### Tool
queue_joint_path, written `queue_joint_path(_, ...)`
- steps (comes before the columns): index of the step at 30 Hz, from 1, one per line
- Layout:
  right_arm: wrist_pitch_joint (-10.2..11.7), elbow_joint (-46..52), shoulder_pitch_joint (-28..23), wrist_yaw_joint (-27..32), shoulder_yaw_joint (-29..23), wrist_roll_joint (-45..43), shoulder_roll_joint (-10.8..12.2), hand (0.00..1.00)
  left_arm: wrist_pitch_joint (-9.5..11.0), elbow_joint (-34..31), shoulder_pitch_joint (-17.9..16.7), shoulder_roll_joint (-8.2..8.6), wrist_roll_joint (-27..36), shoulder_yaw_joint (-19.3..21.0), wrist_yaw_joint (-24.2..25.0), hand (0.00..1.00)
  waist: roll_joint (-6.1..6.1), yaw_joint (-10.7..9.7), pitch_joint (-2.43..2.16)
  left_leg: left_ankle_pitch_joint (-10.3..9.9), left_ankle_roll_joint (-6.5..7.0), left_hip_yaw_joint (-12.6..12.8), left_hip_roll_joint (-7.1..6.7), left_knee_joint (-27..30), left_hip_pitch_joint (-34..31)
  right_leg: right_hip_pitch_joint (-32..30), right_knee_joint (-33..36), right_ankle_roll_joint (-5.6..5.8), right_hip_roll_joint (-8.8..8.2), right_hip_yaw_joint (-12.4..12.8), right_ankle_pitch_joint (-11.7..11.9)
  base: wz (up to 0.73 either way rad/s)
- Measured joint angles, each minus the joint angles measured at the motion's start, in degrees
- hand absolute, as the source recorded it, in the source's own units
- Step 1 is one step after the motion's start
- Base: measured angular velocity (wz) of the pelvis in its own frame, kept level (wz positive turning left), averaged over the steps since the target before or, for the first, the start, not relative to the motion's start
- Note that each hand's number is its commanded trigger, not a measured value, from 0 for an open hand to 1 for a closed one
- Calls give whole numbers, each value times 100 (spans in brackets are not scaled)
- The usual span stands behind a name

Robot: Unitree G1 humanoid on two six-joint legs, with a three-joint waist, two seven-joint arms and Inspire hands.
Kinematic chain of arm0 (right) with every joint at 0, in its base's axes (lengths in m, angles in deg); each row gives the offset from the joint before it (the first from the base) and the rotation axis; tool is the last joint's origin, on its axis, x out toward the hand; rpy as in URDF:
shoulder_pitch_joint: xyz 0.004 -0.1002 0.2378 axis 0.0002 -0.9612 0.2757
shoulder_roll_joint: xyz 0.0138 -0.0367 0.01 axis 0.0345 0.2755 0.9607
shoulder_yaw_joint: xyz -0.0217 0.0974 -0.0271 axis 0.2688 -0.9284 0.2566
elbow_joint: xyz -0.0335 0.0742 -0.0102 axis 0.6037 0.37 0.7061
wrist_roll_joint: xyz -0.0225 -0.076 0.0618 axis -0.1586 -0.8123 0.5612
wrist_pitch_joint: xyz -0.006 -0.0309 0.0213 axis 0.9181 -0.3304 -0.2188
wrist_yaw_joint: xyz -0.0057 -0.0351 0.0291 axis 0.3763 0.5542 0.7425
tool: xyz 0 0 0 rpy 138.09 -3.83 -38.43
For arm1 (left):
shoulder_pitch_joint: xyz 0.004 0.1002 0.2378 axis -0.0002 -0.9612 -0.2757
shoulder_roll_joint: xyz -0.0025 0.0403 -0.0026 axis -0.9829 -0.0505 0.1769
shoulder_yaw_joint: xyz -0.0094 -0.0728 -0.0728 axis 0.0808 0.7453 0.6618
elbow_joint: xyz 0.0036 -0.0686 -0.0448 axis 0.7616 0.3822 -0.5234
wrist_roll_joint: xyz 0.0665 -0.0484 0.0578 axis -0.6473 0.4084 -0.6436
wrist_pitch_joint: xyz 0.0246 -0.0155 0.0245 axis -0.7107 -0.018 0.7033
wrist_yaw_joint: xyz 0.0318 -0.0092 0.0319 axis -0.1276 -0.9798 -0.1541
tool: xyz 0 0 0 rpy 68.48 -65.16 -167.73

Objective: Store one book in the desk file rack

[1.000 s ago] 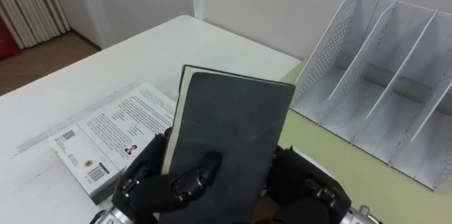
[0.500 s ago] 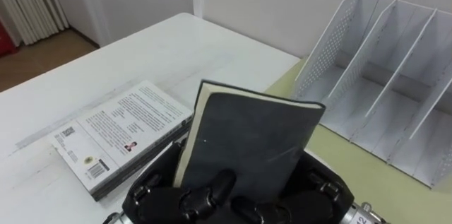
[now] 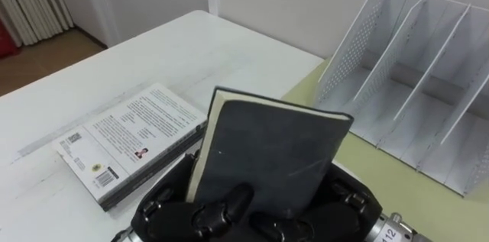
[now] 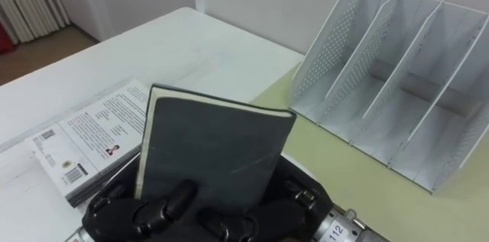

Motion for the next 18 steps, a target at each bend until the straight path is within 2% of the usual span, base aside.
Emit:
queue_joint_path(1,0,0,0,1,0,0,-2,100,0,0,0,-3,1,0,-1,2,1,-3,1,-1,2,-1,0,-2,0,0,2,0,0,-1,0,0)
queue_joint_path(2,0,0,0,1,0,0,-2,100,0,0,0,-4,1,-1,-1,0,3,-3,2,-2,3,-1,0,-4,-1,0,2,0,0,-2,0,0)
queue_joint_path(14,0,3,0,38,-13,-2,-71,100,0,28,-8,-13,-19,-22,26,0,-11,8,12,-6,10,30,2,-15,23,21,-21,-1,-1,-1,1,0)
queue_joint_path(18,0,19,2,124,-14,-4,-144,100,-6,62,-11,-10,-17,-70,12,0,-56,8,38,-6,10,31,2,-12,32,39,-38,-1,-1,-4,1,0)
